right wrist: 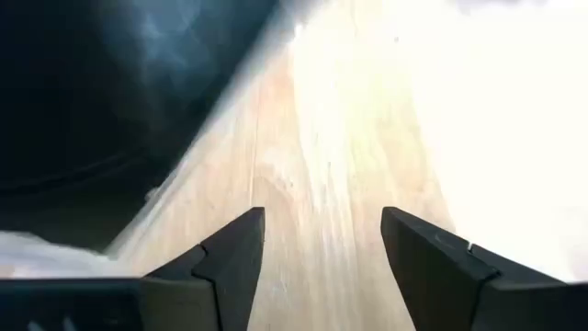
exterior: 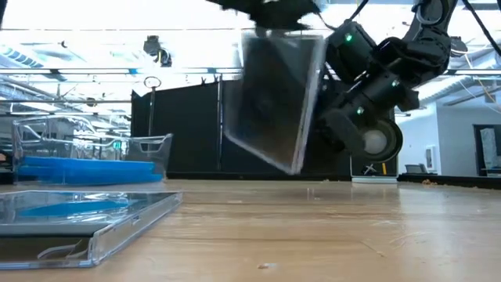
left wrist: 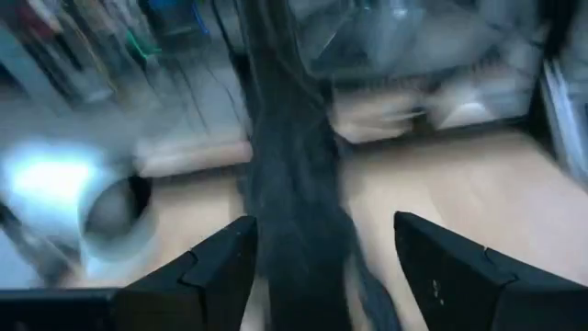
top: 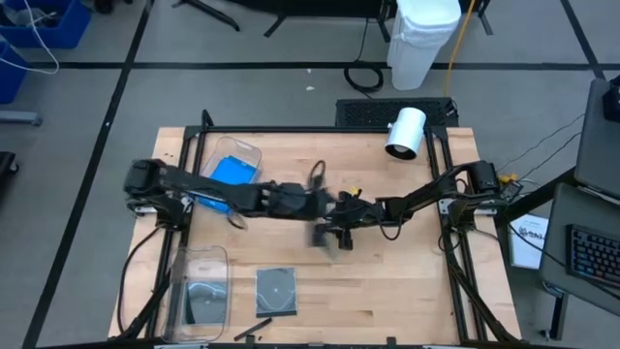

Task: Pick & place jewel cases by type
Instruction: Put the top black CD case into the bottom transparent bin

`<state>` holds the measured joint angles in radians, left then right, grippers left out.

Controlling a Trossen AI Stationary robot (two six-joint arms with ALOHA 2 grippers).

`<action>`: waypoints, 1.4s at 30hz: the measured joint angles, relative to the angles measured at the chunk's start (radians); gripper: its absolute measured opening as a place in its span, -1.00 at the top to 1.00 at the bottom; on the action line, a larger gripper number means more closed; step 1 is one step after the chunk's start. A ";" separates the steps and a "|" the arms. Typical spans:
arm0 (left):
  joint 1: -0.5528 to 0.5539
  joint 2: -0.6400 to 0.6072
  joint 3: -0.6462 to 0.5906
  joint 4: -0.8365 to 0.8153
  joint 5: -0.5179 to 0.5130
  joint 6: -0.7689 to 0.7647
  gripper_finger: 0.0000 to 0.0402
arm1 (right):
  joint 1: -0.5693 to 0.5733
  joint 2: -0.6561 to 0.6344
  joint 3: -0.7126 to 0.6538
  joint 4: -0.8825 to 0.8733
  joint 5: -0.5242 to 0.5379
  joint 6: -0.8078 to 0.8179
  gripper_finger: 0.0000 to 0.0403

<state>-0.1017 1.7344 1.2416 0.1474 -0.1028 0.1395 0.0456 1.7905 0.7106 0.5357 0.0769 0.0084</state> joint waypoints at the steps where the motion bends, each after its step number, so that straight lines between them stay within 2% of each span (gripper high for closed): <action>1: 0.000 -0.004 -0.018 -0.062 0.007 0.001 -0.28 | 0.000 -0.003 -0.003 0.006 0.000 0.000 -0.07; 3: -0.001 0.015 -0.004 0.056 0.066 0.025 -0.28 | 0.000 0.002 -0.004 0.012 -0.001 0.002 -0.07; 5: 0.000 0.024 -0.016 -0.015 0.088 0.067 -0.28 | 0.002 0.008 -0.013 0.017 -0.005 0.003 -0.07; 8: 0.000 0.034 -0.008 -0.004 0.075 0.078 -0.28 | 0.007 0.001 -0.019 0.012 -0.011 0.004 -0.07; 15: -0.001 0.025 -0.013 -0.208 0.047 0.072 -0.28 | 0.002 0.015 -0.022 0.025 -0.031 -0.003 -0.07; 20: -0.022 -0.004 -0.012 -0.383 0.040 0.064 -0.28 | 0.018 0.012 -0.025 0.062 -0.161 -0.089 -0.07; 22: -0.041 -0.025 -0.015 -0.468 0.016 0.048 -0.28 | 0.043 0.012 -0.025 0.071 -0.159 -0.142 -0.07; 25: -0.072 -0.045 -0.012 -0.512 -0.035 -0.001 -0.28 | 0.093 0.012 -0.026 0.067 -0.116 -0.215 -0.07; 29: -0.117 -0.052 -0.013 -0.582 -0.120 -0.078 -0.28 | 0.201 0.012 -0.026 0.073 0.044 -0.312 -0.07; 34: -0.171 -0.051 -0.014 -0.645 -0.238 -0.129 -0.28 | 0.321 0.013 -0.027 0.141 0.221 -0.551 -0.07; 38: -0.200 -0.051 -0.014 -0.652 -0.290 -0.217 -0.28 | 0.376 0.057 -0.020 0.220 0.237 -0.618 -0.07; 42: -0.240 -0.052 -0.014 -0.663 -0.291 -0.283 -0.28 | 0.416 0.156 0.050 0.242 0.267 -0.639 -0.07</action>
<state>-0.3419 1.6829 1.2278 -0.5158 -0.3942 -0.1439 0.4616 1.9466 0.7607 0.7775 0.3442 -0.6308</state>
